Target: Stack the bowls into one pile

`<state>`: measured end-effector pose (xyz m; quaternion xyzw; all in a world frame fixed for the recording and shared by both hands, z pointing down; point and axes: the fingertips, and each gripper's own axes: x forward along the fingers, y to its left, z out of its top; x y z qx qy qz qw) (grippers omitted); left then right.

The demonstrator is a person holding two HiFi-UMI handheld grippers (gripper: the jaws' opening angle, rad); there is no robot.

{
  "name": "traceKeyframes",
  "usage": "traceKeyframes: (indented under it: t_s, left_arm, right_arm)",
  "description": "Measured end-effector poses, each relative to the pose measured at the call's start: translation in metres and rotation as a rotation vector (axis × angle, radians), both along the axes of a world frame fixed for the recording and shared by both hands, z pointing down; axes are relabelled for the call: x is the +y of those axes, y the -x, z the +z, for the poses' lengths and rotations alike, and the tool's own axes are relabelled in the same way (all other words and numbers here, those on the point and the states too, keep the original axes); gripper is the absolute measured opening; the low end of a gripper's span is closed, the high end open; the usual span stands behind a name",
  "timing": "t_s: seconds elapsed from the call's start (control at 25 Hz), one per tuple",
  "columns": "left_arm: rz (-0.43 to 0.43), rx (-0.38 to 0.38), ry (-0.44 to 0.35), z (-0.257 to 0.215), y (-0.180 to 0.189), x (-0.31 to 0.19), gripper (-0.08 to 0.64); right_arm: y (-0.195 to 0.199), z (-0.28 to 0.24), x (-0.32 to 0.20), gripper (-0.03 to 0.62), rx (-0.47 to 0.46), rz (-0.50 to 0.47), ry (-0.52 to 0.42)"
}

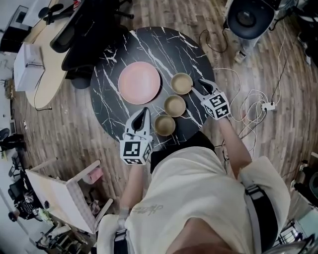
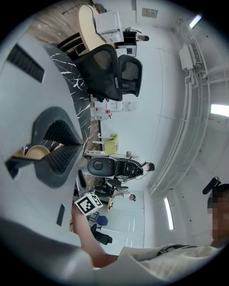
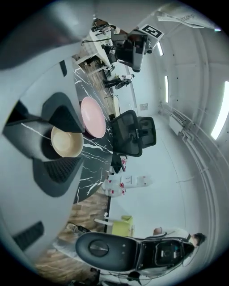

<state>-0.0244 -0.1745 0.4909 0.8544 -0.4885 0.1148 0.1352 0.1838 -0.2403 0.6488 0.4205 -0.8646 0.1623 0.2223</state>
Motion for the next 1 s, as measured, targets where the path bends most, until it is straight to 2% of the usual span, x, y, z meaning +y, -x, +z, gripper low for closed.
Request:
traceKeyframes:
  t_s: [0.48, 1.0]
  left_arm:
    - [-0.054, 0.019, 0.034, 0.009, -0.007, -0.028, 0.020]
    - [-0.094, 0.004, 0.100, 0.031, 0.002, -0.038, 0.020]
  right_arm:
    - [-0.001, 0.051, -0.041, 0.161, 0.000, 0.005, 0.108]
    - [0.008, 0.089, -0.048, 0.145, -0.003, 0.004, 0.225]
